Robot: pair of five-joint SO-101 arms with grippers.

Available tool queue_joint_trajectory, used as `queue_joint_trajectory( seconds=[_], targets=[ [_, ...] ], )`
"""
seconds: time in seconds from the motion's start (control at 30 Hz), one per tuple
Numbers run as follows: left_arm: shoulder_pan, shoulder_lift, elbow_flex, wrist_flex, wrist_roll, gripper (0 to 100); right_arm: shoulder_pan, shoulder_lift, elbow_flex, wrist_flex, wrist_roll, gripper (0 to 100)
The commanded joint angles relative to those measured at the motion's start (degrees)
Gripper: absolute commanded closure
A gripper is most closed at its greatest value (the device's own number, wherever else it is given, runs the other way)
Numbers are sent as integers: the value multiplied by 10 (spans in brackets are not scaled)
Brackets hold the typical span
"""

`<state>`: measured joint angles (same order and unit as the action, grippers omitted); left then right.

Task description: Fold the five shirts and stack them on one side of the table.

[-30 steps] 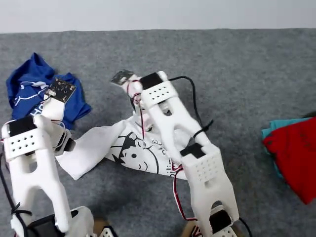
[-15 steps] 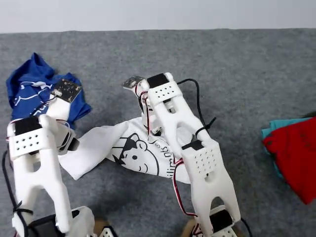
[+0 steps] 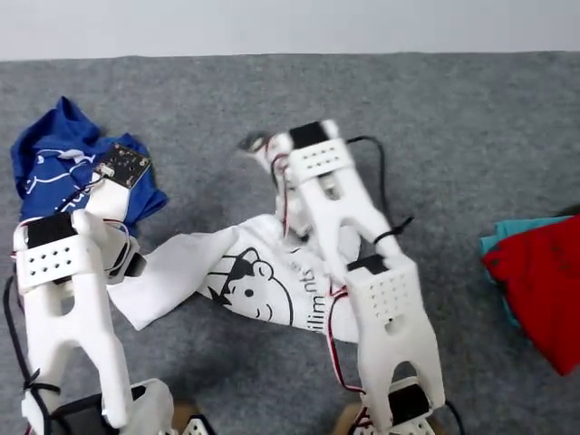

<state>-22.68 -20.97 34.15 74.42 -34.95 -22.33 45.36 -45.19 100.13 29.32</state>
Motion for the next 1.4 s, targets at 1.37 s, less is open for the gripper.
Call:
queue_joint_trajectory(
  seconds=[1.37],
  targets=[
    [5,-15,0,-6,3,787,124,-54,27,-140,-15,697]
  ],
)
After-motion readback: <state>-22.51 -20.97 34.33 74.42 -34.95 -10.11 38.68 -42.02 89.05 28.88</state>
